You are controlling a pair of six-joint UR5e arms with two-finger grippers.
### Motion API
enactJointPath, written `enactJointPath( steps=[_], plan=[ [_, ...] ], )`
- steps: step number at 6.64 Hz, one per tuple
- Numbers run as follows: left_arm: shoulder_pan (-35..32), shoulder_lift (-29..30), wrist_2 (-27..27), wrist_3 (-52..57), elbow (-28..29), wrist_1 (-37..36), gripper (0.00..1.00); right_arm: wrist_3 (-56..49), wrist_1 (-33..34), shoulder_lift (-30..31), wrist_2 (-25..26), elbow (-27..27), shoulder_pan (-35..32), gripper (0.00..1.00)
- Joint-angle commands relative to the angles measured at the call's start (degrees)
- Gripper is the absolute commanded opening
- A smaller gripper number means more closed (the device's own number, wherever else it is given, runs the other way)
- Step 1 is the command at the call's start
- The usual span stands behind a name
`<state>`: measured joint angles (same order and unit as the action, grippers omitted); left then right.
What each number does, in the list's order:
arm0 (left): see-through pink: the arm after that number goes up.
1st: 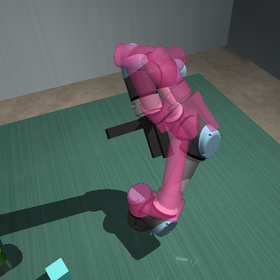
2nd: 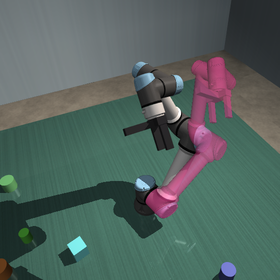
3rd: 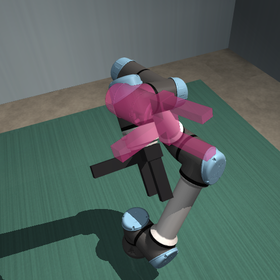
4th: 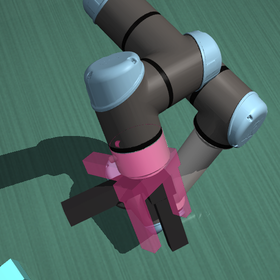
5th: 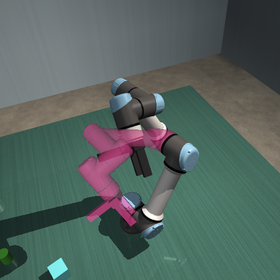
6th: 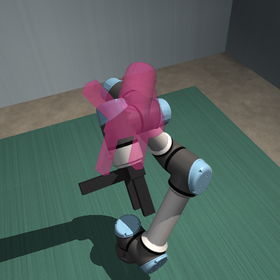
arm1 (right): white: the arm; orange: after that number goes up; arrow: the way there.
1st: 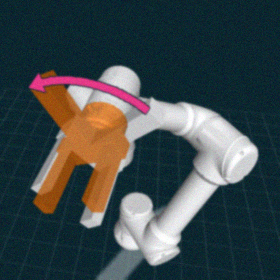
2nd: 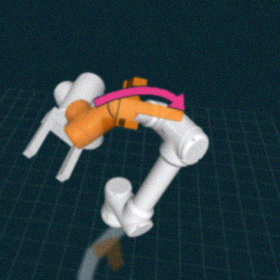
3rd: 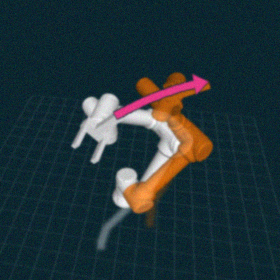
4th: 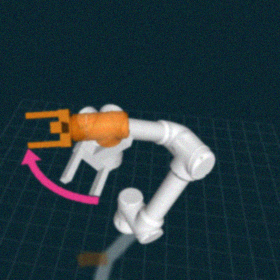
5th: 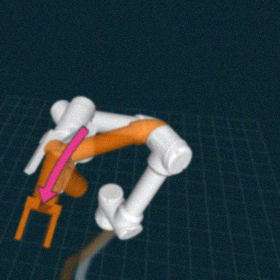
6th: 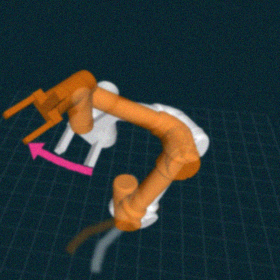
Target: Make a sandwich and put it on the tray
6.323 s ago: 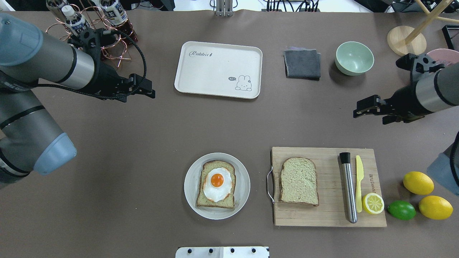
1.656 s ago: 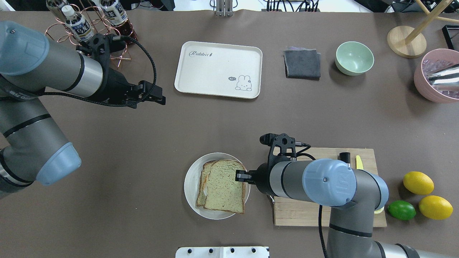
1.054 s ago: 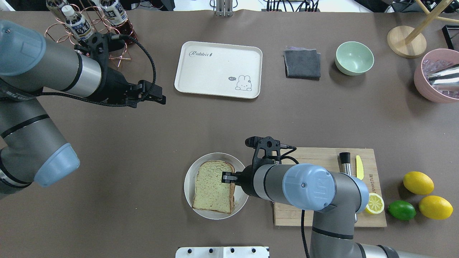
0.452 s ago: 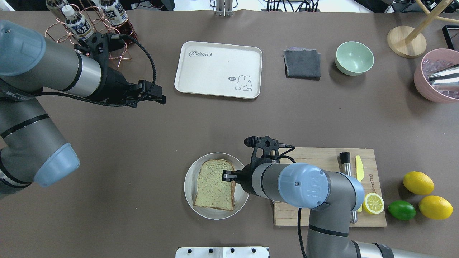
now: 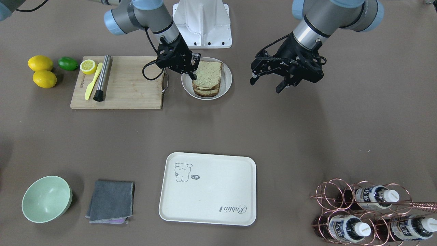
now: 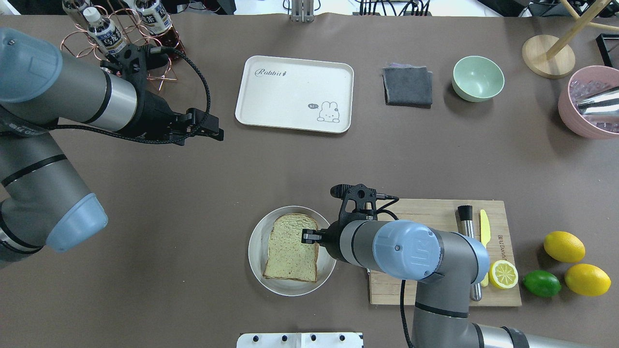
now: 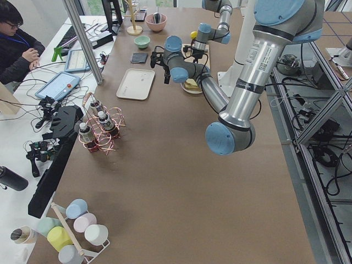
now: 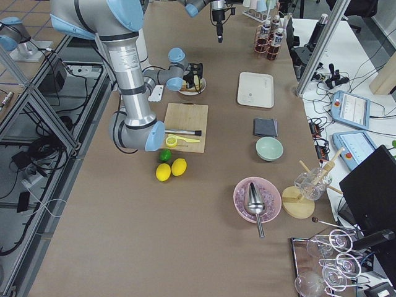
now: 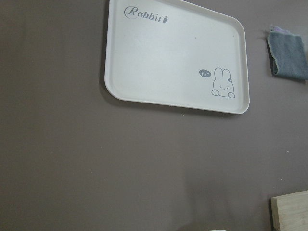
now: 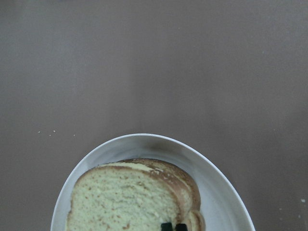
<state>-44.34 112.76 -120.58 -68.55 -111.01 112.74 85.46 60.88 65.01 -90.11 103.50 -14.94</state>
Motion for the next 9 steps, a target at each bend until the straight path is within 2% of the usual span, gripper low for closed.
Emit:
enactJointPath(
  steps=[1,2,4,5,7,8,9],
  plan=[
    [0.05,0.0,0.08,0.09,0.09,-0.06,0.98,0.15,0.02,-0.75,0.28,-0.23,-0.09,0.6],
    [0.05,0.0,-0.01,0.09,0.09,-0.06,0.98,0.06,0.55,-2.15,0.2,-0.32,-0.52,1.0],
    [0.05,-0.09,0.08,0.09,-0.08,0.03,0.98,0.06,0.9,-2.26,-2.25,0.73,-3.06,1.0],
    [0.31,-0.18,0.08,0.09,-0.17,0.03,0.98,0.06,5.86,-1.99,-8.1,3.26,-6.99,1.0],
    [1.27,-0.52,0.25,-0.09,-0.95,-0.06,0.98,-0.63,19.21,-2.17,-14.1,5.22,-12.8,1.0],
    [1.97,-0.7,0.26,0.0,-0.79,-0.32,0.98,-8.56,27.36,-1.47,-21.44,5.4,-19.45,1.0],
    [3.03,-0.79,0.43,0.0,-0.7,-0.41,0.98,-19.08,35.45,-0.25,-25.08,5.74,-25.69,1.0]
  ],
)
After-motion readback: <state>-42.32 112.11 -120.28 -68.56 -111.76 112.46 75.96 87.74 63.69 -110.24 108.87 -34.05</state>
